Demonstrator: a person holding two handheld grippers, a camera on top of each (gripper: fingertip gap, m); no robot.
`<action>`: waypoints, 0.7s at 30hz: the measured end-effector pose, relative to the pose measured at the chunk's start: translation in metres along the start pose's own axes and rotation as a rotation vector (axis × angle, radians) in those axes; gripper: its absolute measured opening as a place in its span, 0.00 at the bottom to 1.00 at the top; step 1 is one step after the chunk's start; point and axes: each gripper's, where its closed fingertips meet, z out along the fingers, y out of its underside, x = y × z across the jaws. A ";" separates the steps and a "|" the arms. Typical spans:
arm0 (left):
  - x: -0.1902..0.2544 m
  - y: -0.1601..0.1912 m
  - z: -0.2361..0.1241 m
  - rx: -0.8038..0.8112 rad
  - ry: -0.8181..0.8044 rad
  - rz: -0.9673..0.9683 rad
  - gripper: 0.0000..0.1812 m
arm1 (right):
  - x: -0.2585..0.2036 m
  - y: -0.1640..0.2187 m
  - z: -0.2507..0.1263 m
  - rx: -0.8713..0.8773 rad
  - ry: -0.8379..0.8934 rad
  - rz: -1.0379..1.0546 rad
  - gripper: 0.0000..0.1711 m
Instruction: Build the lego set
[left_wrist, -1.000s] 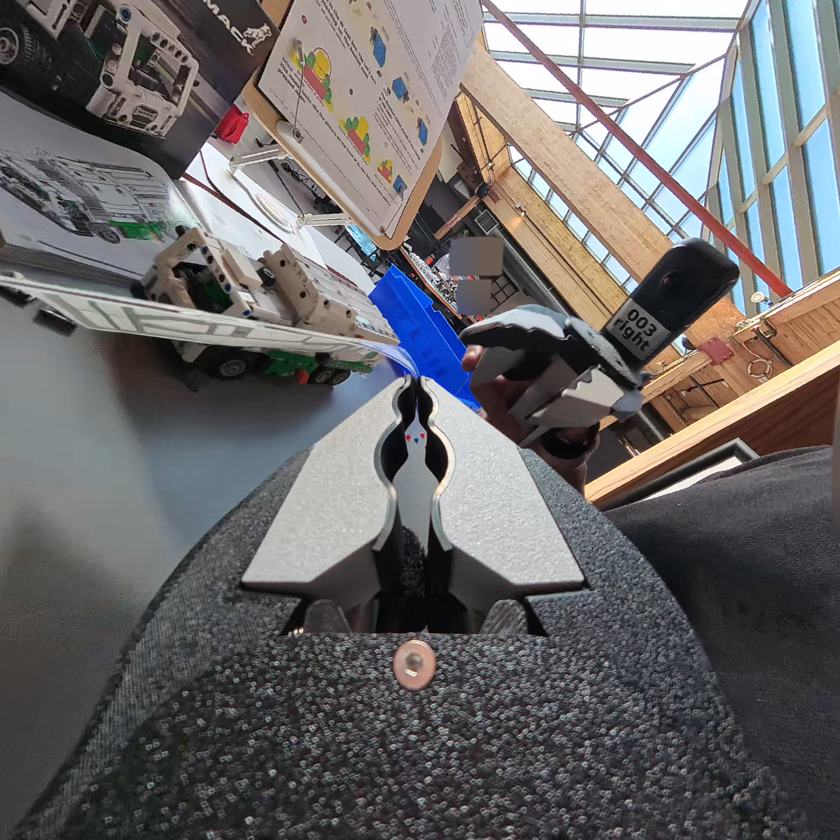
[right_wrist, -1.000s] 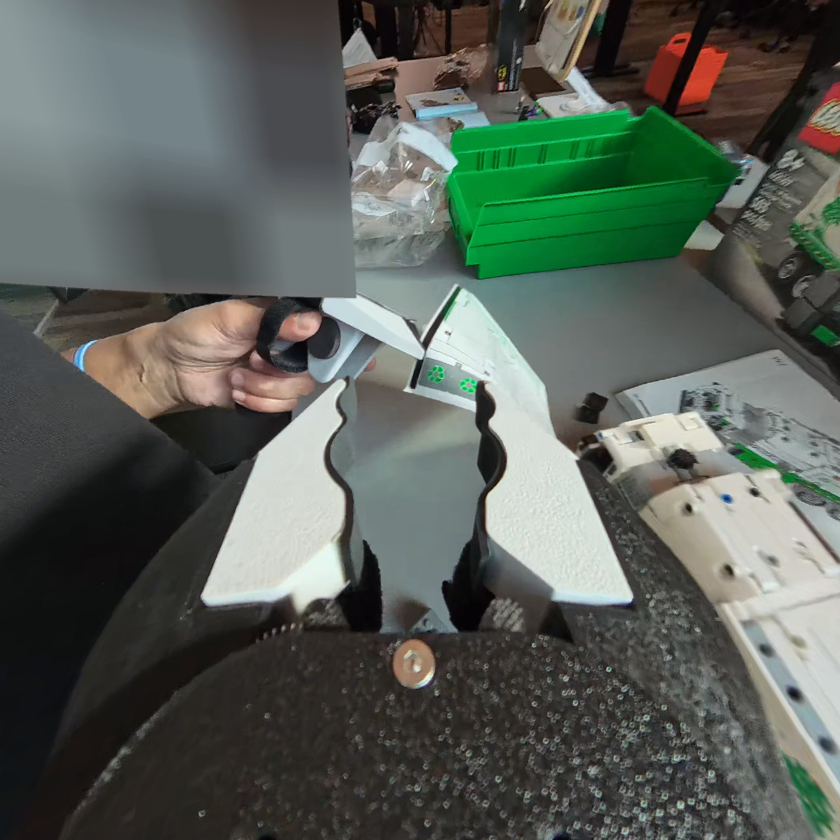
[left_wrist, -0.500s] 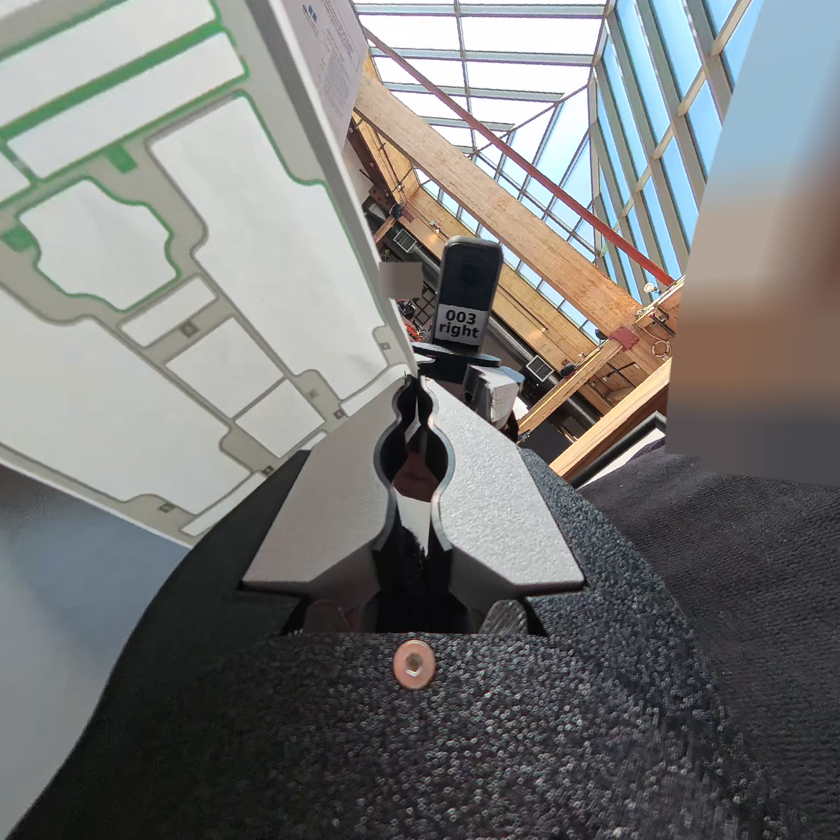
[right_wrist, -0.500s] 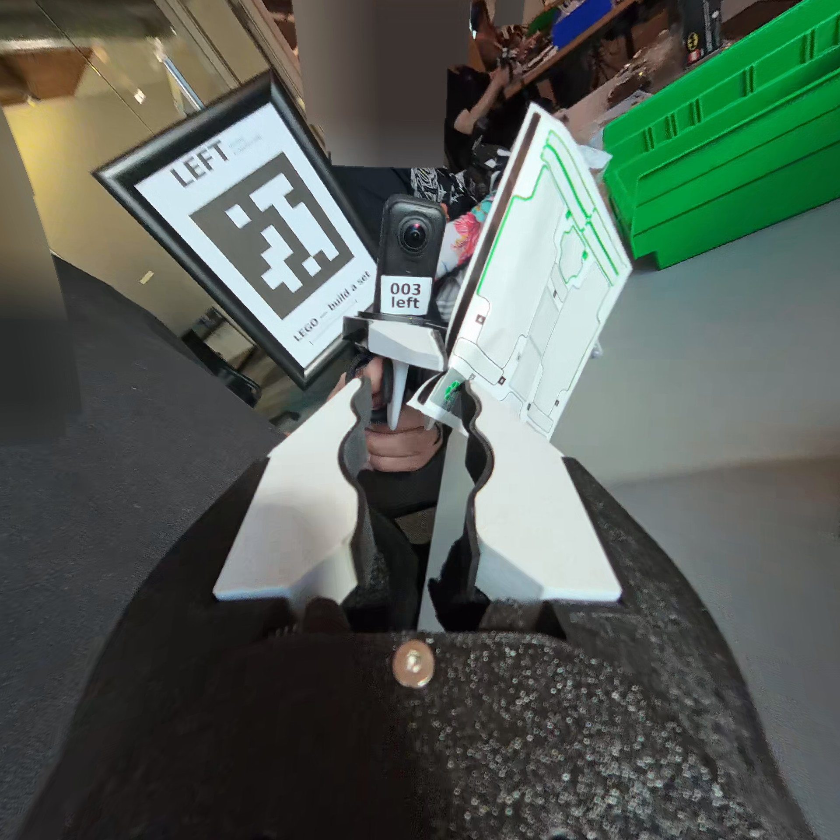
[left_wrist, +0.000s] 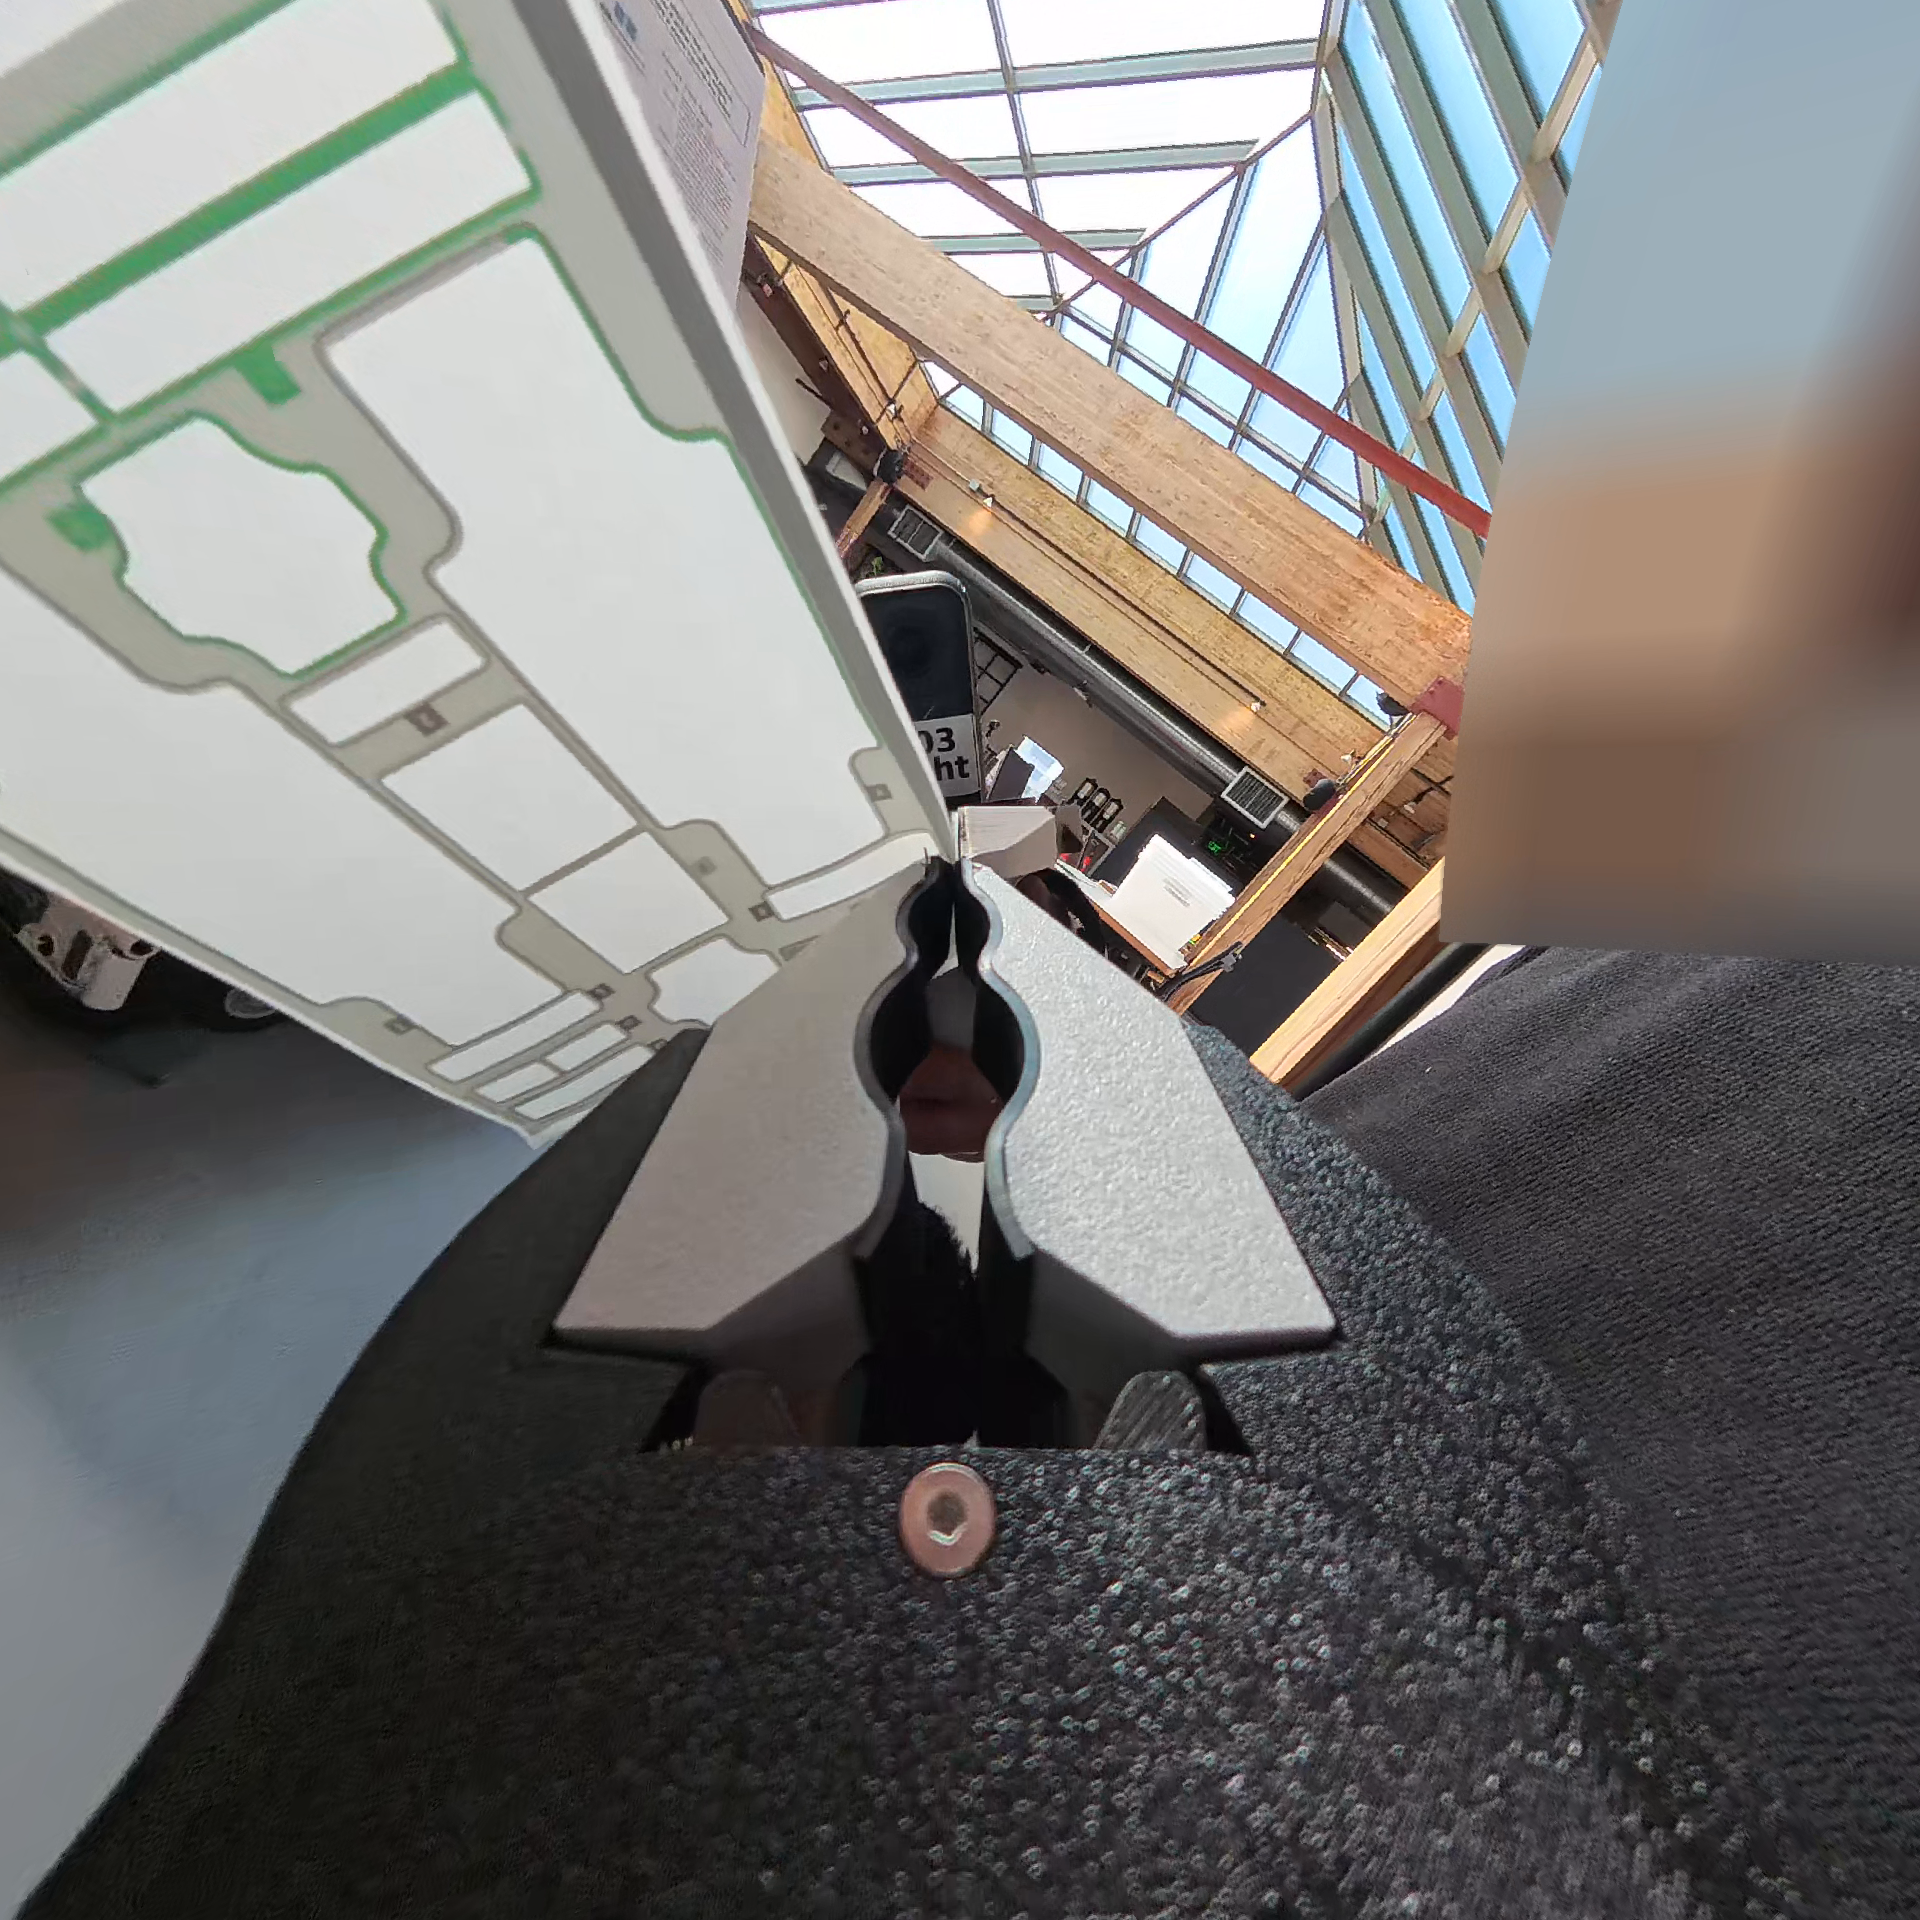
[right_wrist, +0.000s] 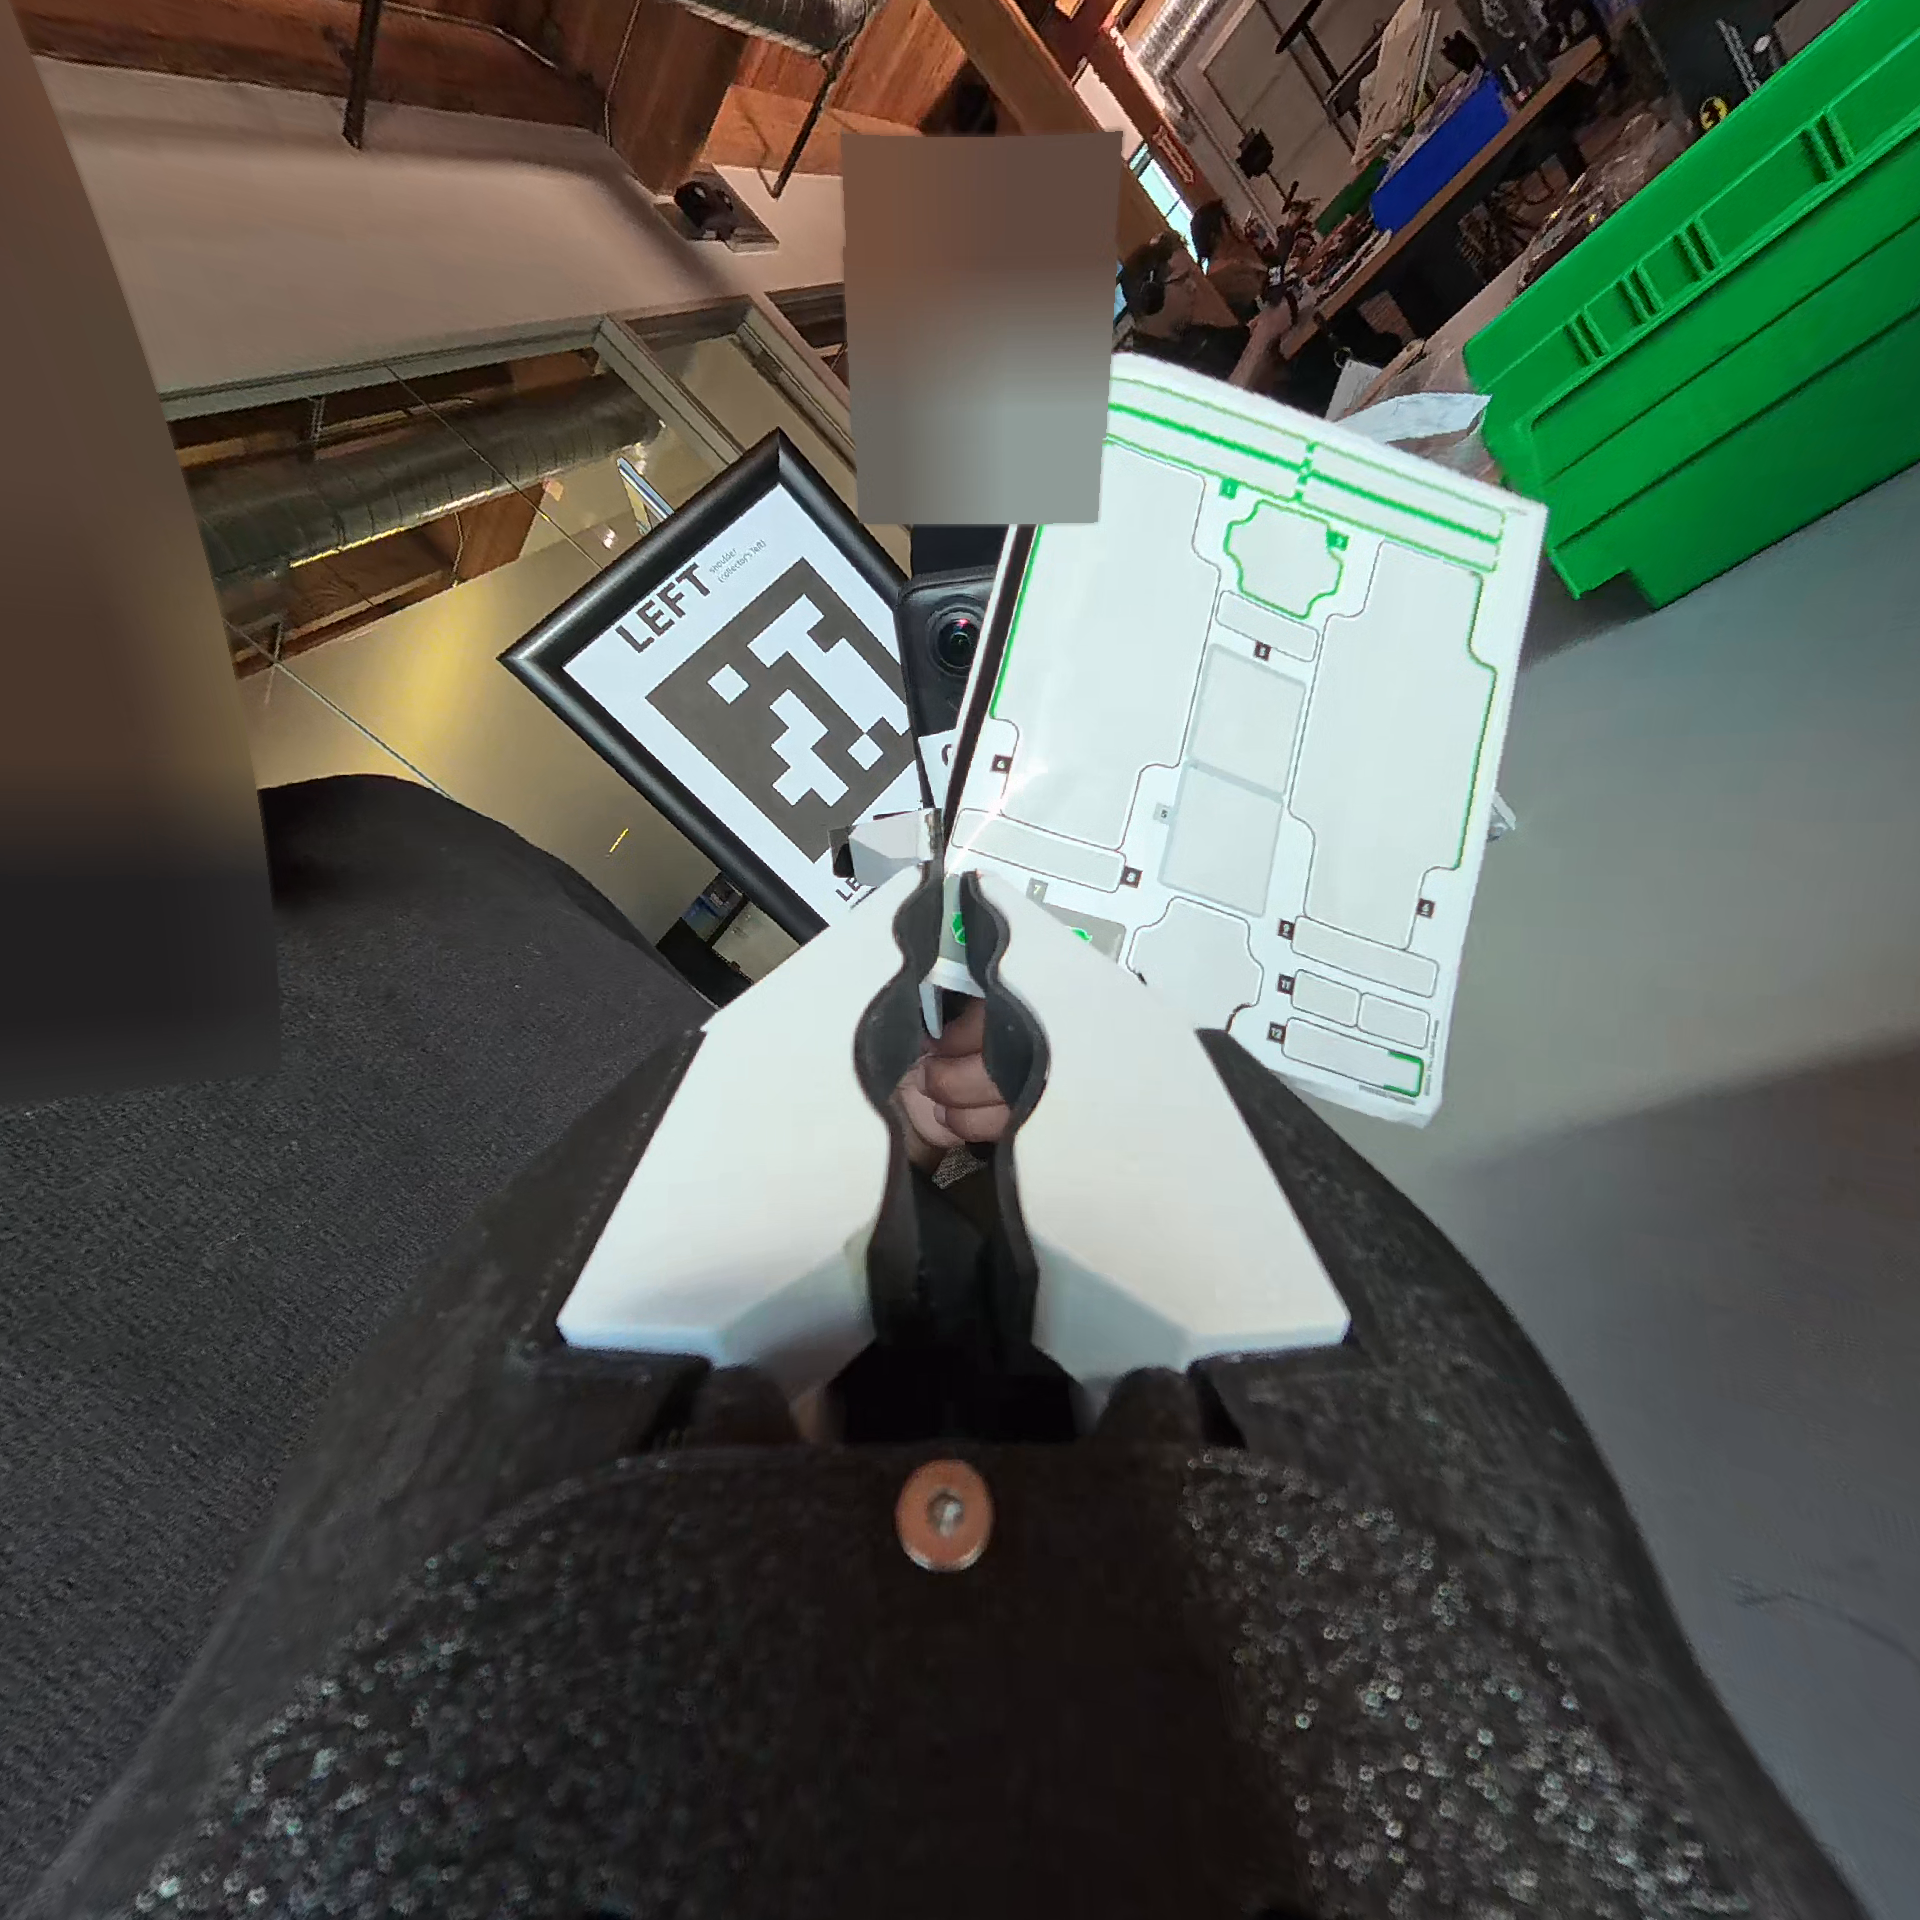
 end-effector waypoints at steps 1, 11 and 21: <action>0.000 0.000 0.000 -0.001 0.000 0.000 0.00 | -0.001 0.000 0.000 0.001 -0.005 0.001 0.01; 0.003 0.001 0.000 -0.009 -0.001 0.009 0.00 | 0.001 0.001 -0.004 -0.004 -0.004 -0.002 0.00; 0.000 0.001 -0.001 -0.006 -0.003 -0.005 0.00 | 0.000 0.012 0.001 -0.079 0.017 -0.015 0.16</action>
